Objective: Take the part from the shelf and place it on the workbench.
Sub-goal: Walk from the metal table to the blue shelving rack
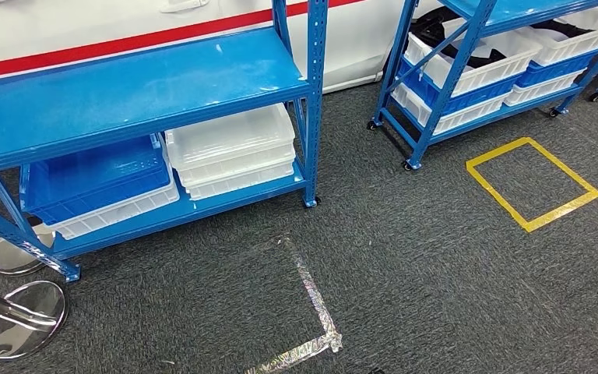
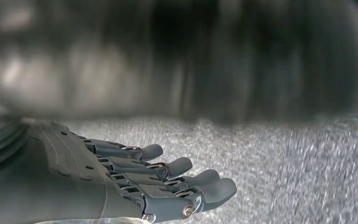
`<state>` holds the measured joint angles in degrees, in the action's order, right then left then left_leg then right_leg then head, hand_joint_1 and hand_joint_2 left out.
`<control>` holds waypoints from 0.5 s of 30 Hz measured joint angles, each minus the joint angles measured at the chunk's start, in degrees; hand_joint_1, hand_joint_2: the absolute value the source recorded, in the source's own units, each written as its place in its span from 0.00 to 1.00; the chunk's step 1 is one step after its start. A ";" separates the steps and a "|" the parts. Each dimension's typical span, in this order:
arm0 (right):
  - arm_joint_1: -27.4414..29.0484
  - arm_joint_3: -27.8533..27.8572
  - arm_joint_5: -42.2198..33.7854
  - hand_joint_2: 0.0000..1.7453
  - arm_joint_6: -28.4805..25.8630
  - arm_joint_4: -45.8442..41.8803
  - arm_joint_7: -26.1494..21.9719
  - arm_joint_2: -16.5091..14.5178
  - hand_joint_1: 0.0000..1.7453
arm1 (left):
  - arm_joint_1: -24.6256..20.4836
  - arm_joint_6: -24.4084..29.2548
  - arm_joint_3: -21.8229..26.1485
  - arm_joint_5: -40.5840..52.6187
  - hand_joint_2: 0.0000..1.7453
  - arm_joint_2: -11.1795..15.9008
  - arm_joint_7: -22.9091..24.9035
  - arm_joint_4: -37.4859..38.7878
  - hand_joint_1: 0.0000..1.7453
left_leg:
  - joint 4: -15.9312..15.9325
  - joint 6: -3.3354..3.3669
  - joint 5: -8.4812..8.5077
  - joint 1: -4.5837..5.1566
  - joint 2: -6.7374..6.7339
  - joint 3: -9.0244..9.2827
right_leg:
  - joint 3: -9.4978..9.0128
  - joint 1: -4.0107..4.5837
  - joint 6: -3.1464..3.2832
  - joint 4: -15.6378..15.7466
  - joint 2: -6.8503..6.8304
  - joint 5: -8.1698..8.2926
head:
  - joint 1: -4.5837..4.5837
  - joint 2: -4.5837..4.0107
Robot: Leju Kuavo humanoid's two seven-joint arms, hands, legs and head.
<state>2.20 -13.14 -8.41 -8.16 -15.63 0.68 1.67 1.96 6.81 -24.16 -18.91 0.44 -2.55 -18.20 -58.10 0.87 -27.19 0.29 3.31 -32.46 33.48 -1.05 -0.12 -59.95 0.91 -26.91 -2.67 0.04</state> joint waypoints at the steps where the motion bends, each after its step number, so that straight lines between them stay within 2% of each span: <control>1: 0.40 0.62 0.60 0.50 0.58 -0.32 -0.04 -0.07 0.00 | 0.46 -0.48 1.22 1.35 0.00 0.00 0.14 -0.06 0.00 | 0.00 -0.02 -0.01 0.00 0.00 0.00 | 0.00 0.00 0.00 0.00 0.00 0.00 | -0.01 0.00; 3: 1.15 1.72 1.77 1.00 1.74 -0.88 -0.13 -0.20 0.00 | 1.35 -1.43 3.46 4.01 0.00 0.00 0.44 -0.20 0.00 | 0.01 -0.07 -0.05 0.00 0.00 -0.01 | 0.00 0.00 0.00 0.01 0.00 -0.01 | 0.00 0.00; 7: 2.63 3.77 4.21 0.00 4.12 -2.06 -0.34 -0.44 0.00 | 3.12 -3.29 7.67 9.47 0.00 0.00 1.11 -0.68 0.00 | 0.01 -0.12 -0.09 0.00 0.00 -0.03 | -0.03 0.00 -0.01 0.01 0.01 -0.03 | -0.01 0.00; 15: 4.73 6.74 8.12 0.00 7.84 -4.01 -0.60 -0.77 0.00 | 5.57 -6.32 15.34 18.30 0.00 0.00 2.27 -1.72 0.00 | 0.01 -0.12 -0.10 0.00 0.00 -0.03 | -0.05 0.00 -0.02 0.04 0.01 -0.04 | 0.01 0.00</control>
<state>6.93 -6.40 -0.29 -0.32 -19.63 0.08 0.90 7.53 0.49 -8.82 -0.61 0.44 -0.28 -19.91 -58.09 0.74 -27.29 0.29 3.31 -32.49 33.43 -1.05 -0.14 -59.91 0.92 -26.95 -2.67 0.04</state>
